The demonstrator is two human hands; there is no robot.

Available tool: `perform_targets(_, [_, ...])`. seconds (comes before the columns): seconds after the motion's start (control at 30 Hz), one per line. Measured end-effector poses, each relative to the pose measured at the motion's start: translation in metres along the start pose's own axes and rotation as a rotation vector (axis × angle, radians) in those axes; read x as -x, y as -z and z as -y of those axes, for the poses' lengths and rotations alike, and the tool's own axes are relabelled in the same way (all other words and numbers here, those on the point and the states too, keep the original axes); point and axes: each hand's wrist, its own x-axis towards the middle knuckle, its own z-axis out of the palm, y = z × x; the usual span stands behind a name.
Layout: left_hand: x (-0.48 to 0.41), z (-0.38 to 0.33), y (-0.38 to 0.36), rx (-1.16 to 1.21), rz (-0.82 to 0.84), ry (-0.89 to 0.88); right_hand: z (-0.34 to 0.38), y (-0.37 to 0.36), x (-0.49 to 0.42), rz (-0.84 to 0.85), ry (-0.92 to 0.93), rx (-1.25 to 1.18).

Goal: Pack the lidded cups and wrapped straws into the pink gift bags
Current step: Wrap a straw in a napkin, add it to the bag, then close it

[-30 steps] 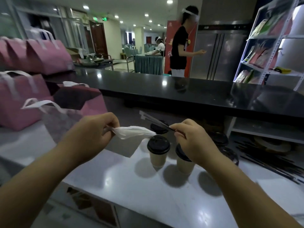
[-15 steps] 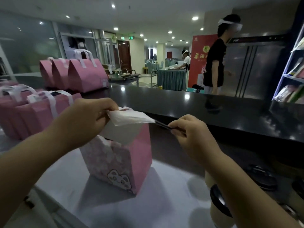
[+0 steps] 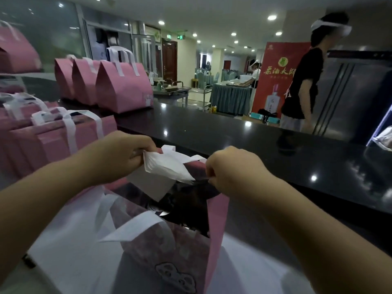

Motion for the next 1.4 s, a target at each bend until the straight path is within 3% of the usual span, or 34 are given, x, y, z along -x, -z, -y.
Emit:
perform_targets(0.2, [-0.012, 0.043, -0.021, 0.062, 0.057, 0.024, 0.030, -0.027, -0.044, 0.128, 0.021, 0.144])
perform_targets(0.33, [-0.015, 0.059, -0.026, 0.136, 0.068, -0.008, 0.031, -0.043, -0.056, 0.183, -0.078, 0.111])
perform_targets(0.43, [-0.020, 0.067, -0.032, 0.188, 0.084, -0.020, 0.020, -0.042, -0.054, 0.143, -0.123, -0.024])
perform_targets(0.6, [-0.028, 0.074, -0.047, 0.258, 0.083, -0.021, 0.009, -0.030, -0.042, 0.136, -0.184, -0.533])
perform_targets(0.73, [-0.033, 0.072, -0.056, 0.333, 0.096, -0.066, 0.015, -0.033, -0.037, 0.150, -0.165, -0.658])
perform_targets(1.03, [-0.031, 0.090, -0.061, 0.254, 0.076, -0.126, 0.021, -0.048, -0.040, -0.106, -0.223, -0.233])
perform_targets(1.17, [-0.026, 0.101, -0.061, 0.170, 0.056, -0.165, 0.023, -0.062, -0.048, -0.072, -0.254, 0.019])
perform_targets(1.27, [-0.023, 0.106, -0.062, 0.193, 0.054, -0.173, 0.024, -0.064, -0.052, 0.007, -0.271, 0.026])
perform_targets(1.4, [-0.023, 0.109, -0.060, 0.273, 0.039, -0.162, 0.026, -0.052, -0.043, -0.069, -0.301, -0.189])
